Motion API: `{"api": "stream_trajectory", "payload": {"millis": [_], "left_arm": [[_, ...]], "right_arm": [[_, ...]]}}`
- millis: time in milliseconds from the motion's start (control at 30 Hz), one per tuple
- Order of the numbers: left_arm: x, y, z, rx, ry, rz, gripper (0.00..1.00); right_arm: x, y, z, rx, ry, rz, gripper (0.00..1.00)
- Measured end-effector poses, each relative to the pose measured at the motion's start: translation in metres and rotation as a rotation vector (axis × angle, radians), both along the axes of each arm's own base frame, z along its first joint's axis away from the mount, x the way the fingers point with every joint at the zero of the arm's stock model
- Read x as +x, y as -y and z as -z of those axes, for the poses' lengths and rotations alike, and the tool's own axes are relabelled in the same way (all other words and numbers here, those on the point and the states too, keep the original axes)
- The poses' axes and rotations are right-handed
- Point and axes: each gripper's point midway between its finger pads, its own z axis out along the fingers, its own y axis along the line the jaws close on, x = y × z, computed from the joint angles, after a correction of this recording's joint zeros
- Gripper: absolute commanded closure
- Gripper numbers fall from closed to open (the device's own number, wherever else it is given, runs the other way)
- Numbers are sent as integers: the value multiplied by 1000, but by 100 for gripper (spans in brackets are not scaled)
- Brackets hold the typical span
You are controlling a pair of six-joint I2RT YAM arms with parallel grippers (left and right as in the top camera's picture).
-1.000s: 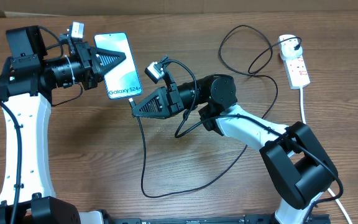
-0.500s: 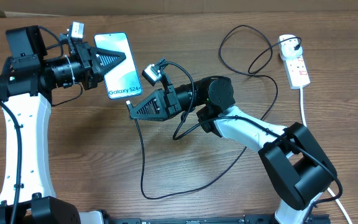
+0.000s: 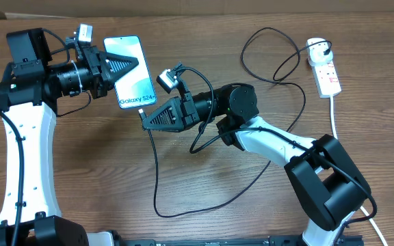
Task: Plug charger to phone and switch on socket
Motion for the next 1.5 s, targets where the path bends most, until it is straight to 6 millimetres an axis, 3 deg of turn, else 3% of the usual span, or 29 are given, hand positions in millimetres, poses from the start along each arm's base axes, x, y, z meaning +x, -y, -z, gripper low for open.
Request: {"api": "stream_trajectory", "payload": {"millis": [1500], "left_arm": [[-2,8,0,-14,-25,14,96]], "right_arm": [[1,2,-4,21,18,11,96]]}}
